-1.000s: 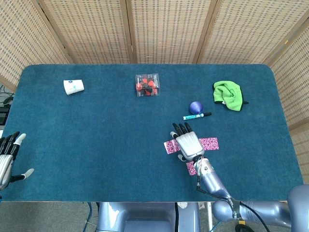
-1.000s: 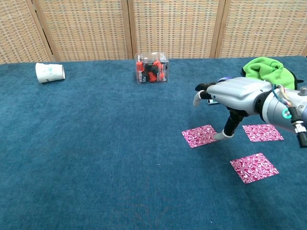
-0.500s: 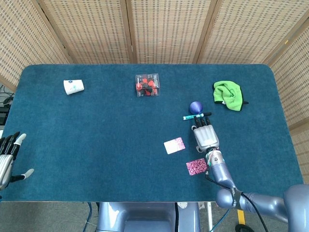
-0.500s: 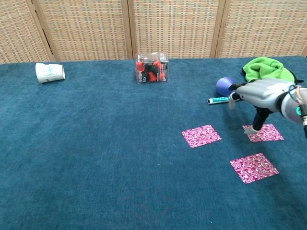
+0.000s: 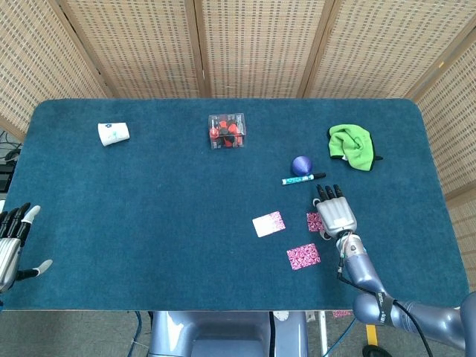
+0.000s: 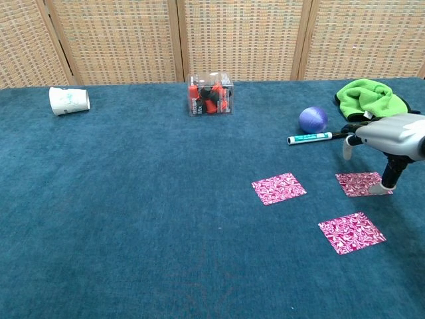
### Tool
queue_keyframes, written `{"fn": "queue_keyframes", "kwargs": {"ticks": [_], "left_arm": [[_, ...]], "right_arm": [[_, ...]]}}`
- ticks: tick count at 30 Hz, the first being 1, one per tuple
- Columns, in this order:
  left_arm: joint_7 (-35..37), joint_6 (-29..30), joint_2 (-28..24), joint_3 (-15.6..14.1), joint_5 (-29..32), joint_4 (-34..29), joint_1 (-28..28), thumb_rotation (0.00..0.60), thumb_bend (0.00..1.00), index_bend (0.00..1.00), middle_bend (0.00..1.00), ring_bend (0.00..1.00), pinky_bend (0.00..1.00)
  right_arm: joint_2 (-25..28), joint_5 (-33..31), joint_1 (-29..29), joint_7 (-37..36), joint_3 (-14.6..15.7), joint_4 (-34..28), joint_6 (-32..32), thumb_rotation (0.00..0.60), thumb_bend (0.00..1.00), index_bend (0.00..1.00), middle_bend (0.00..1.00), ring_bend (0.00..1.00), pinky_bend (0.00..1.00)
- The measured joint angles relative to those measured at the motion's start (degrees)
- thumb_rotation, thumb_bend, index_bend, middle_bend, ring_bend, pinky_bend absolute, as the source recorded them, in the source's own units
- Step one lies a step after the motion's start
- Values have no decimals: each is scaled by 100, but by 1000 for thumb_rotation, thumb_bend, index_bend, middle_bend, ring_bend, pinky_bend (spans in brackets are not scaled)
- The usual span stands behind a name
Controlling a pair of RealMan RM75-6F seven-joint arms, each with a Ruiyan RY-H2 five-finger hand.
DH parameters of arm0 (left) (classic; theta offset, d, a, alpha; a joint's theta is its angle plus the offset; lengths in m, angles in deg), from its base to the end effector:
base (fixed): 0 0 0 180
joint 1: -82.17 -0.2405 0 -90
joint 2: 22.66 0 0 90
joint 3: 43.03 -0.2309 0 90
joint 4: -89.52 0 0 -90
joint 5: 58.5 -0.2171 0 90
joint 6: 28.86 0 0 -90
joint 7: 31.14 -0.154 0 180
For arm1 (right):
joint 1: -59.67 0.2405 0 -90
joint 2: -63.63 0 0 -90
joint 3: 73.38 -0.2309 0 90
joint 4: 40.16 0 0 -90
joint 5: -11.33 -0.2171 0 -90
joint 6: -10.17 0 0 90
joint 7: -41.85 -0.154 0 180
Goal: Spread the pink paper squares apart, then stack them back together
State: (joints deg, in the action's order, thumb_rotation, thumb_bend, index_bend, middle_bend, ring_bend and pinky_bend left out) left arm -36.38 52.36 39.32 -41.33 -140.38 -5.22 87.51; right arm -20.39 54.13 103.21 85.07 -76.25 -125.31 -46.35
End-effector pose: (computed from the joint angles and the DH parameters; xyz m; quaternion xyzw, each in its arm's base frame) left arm -0.3005 0.1865 0.1405 -0.6081 -0.3999 -0.3281 0.6022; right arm -0.2042 -0.3345 -0.0097 0.7654 -0.3363 0.1637 0.5236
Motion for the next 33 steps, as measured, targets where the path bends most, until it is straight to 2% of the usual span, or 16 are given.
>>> {"fn": "queue_keyframes", "kwargs": {"ticks": [19,33], "left_arm": [[-50,10,15,10,30,-7,-2,600,0,0,0,0,0],[-85,25,29,18,47,-10,-7,600,0,0,0,0,0]], "right_arm": [[-233,692,-223,-735,134,841,323,600,260,302,0,0,0],[-364,927,-299,-994,91,1129,471,600,260,303,0,0,0]]}}
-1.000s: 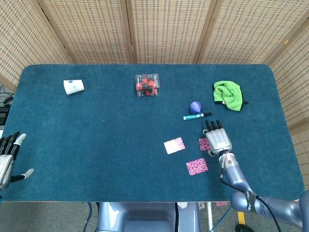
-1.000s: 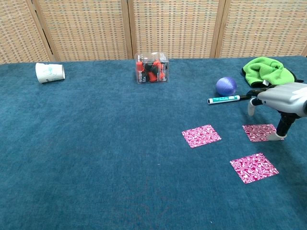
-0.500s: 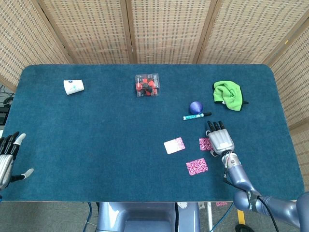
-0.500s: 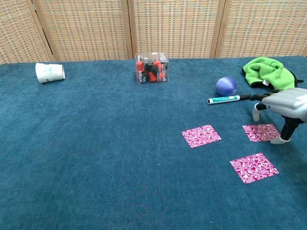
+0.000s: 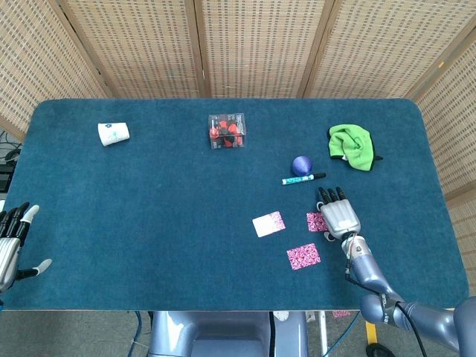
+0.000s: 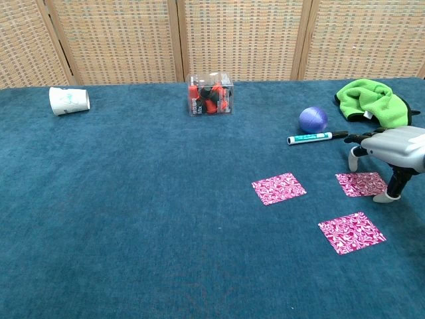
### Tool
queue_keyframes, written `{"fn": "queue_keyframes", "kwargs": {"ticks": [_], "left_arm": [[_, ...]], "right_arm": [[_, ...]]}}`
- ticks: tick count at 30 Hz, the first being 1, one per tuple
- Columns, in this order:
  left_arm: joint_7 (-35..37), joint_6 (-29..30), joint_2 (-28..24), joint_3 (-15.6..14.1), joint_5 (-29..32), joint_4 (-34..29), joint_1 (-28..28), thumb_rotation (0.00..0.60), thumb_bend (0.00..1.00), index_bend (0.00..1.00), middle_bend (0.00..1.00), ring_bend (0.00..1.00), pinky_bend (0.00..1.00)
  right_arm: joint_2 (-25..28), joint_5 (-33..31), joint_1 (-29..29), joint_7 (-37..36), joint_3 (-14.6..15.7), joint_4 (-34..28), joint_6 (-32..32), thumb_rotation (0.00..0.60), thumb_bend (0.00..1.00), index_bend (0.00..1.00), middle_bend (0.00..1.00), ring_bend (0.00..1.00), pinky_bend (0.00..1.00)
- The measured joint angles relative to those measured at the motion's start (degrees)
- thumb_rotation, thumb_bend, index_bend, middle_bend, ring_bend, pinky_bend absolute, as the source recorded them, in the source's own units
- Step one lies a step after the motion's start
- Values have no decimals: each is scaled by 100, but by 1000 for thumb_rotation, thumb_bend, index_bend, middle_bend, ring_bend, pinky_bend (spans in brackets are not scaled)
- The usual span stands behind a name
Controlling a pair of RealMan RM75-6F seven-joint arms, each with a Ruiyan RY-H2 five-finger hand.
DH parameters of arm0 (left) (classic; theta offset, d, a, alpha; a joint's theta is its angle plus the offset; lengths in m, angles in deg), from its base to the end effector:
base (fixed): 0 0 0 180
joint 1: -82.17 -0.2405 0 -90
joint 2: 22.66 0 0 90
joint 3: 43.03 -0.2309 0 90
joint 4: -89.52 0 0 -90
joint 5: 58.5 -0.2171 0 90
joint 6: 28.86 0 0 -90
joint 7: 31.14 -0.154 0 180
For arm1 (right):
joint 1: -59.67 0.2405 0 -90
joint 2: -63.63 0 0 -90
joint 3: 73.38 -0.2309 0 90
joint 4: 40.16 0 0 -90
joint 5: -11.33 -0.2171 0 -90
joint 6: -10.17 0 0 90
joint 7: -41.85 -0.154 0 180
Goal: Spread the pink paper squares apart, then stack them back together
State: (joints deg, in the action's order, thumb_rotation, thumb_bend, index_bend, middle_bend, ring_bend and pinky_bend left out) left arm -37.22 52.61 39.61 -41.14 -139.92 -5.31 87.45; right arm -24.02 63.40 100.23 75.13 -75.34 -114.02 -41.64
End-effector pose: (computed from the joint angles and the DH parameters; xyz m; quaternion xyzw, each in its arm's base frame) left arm -0.3004 0.1869 0.1403 -0.6060 -0.3976 -0.3261 0.6069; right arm -0.2358 -0.3400 -0.0192 0.7693 -0.3378 0.1717 0.5145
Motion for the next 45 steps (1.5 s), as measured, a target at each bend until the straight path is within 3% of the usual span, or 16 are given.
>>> {"fn": "queue_keyframes", "kwargs": {"ticks": [13,20,45], "left_arm": [[-8,6,4,2,2,1,-1,600,0,0,0,0,0],[-15,9,6,4,4,0,-2,600,0,0,0,0,0],[-25,16,13,6,4,4,-4,600,0,0,0,0,0]], "right_arm": [[-200,555,-140,-652,-72,397,7,600,311,435,52,0,0],[-245,717,-194,-801,-116,487,37,600,367,459,57,0,0],[-257,960,-299,-955,-242,513,56,600,369,504,72,0,0]]}}
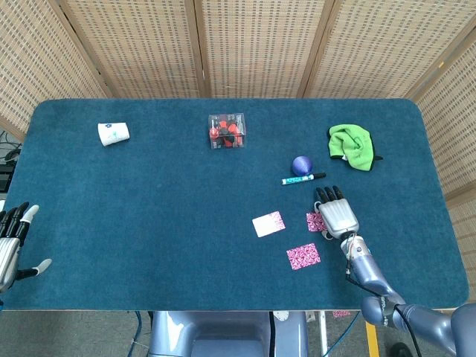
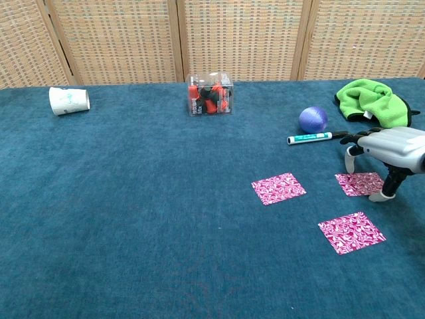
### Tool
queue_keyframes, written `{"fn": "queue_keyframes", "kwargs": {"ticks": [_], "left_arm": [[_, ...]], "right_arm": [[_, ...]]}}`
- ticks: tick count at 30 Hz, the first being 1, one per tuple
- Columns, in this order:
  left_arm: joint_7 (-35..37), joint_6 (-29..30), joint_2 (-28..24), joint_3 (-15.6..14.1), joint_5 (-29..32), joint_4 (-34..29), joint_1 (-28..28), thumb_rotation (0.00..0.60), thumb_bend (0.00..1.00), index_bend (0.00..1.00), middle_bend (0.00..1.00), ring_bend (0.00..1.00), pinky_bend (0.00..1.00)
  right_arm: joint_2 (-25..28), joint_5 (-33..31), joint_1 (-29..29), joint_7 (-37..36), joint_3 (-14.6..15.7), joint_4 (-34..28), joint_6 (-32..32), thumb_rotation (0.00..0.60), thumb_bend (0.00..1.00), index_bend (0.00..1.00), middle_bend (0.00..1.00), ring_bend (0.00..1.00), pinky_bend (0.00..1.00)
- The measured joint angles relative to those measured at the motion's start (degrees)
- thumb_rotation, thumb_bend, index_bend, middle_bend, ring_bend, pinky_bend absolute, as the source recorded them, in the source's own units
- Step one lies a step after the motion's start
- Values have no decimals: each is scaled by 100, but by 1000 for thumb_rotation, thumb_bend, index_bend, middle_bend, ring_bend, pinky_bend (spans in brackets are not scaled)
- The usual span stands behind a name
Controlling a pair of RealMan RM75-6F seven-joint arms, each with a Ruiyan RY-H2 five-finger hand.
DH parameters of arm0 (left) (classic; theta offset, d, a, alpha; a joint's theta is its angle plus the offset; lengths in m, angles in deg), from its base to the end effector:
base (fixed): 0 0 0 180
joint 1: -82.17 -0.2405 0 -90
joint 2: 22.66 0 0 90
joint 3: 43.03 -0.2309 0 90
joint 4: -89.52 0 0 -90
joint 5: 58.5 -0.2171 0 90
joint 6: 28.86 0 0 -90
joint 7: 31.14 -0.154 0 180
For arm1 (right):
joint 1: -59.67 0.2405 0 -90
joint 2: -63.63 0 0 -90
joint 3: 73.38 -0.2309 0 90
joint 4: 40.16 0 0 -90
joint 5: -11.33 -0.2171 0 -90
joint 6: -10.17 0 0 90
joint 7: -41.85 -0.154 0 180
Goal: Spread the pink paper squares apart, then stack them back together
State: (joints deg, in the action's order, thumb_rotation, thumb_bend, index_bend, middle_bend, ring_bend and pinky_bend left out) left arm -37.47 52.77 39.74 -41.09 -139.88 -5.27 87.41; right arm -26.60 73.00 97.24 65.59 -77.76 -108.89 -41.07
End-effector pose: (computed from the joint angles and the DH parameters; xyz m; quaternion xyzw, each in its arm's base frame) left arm -0.3003 0.1869 0.1402 -0.6055 -0.3962 -0.3260 0.6083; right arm -0.2375 -0.3418 -0.0237 0.7594 -0.3495 0.2219 0.5019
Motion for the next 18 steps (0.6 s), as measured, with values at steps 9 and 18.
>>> {"fn": "queue_keyframes", "kwargs": {"ticks": [9,18], "left_arm": [[-17,-3,1,2,9,-7,1,600,0,0,0,0,0],[-12,-13,-7,0,11,-13,4,600,0,0,0,0,0]], "right_arm": [[44,46,-24,17,-39,-74,-5,600,367,504,72,0,0],[153,106,-49,80,-68,-220,-83,600,368,504,72,0,0]]}}
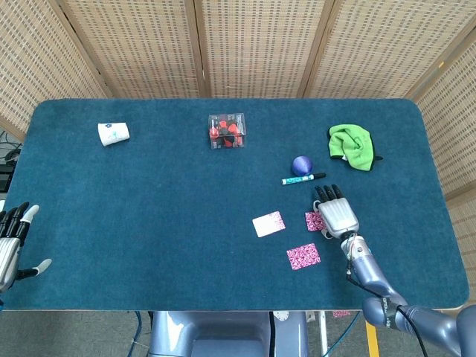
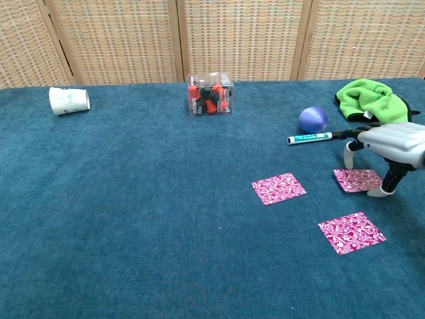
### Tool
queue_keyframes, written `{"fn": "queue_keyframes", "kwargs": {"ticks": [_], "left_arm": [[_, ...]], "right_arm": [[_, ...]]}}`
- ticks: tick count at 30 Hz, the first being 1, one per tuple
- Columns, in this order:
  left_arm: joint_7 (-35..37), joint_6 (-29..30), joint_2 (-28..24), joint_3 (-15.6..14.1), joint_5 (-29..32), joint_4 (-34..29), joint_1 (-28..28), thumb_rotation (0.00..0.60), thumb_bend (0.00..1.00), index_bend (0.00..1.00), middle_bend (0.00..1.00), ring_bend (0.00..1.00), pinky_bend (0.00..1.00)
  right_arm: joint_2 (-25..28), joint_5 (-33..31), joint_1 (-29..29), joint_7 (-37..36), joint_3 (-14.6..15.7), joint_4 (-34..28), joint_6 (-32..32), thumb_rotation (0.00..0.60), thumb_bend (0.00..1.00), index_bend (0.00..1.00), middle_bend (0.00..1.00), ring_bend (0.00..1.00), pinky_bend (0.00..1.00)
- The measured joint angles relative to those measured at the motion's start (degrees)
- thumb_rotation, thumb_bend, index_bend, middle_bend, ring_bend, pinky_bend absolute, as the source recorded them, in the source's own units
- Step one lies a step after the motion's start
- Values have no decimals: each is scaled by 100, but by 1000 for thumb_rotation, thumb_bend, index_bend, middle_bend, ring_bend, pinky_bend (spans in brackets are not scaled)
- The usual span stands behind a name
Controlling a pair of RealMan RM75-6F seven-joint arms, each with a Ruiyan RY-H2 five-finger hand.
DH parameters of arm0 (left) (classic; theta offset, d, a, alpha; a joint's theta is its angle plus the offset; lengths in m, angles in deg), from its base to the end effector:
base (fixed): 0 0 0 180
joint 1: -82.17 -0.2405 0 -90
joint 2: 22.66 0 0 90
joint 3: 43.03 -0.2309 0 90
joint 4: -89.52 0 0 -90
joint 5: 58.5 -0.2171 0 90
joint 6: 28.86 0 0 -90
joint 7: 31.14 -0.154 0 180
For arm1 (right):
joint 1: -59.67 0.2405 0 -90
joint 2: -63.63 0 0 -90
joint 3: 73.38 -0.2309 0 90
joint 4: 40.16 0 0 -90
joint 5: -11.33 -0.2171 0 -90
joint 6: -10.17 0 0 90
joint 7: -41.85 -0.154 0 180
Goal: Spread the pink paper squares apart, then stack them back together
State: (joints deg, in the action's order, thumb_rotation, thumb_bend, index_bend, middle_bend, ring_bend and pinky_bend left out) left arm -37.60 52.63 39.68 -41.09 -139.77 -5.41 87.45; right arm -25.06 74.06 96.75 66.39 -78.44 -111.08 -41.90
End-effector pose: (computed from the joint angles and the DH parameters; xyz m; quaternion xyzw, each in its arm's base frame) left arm -0.3002 0.1870 0.1400 -0.6058 -0.3969 -0.3249 0.6082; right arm -0.2327 -0.3412 -0.0165 0.7601 -0.3400 0.2293 0.5041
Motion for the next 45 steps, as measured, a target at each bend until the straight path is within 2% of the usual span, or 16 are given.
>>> {"fn": "queue_keyframes", "kwargs": {"ticks": [9,21,33,39,45], "left_arm": [[-12,-14,-9,-2,14,-16,1,600,0,0,0,0,0],[14,-26,-23,-10,5,-18,4,600,0,0,0,0,0],[1,-15,-21,-15,-8,-20,2,600,0,0,0,0,0],[-1,2,-12,-13,-14,-16,-3,600,0,0,0,0,0],[4,-1,-11,-12,-16,-11,-1,600,0,0,0,0,0]], "right_arm": [[161,100,-47,103,15,-326,-130,600,370,504,72,0,0],[434,440,-281,246,234,-953,-511,600,369,504,77,0,0],[876,1312,-907,86,836,-1628,-1181,600,368,504,83,0,0],[815,1297,-1004,318,860,-1740,-1226,600,368,504,83,0,0],[627,1027,-1034,637,780,-1844,-1096,600,370,504,83,0,0]]}}
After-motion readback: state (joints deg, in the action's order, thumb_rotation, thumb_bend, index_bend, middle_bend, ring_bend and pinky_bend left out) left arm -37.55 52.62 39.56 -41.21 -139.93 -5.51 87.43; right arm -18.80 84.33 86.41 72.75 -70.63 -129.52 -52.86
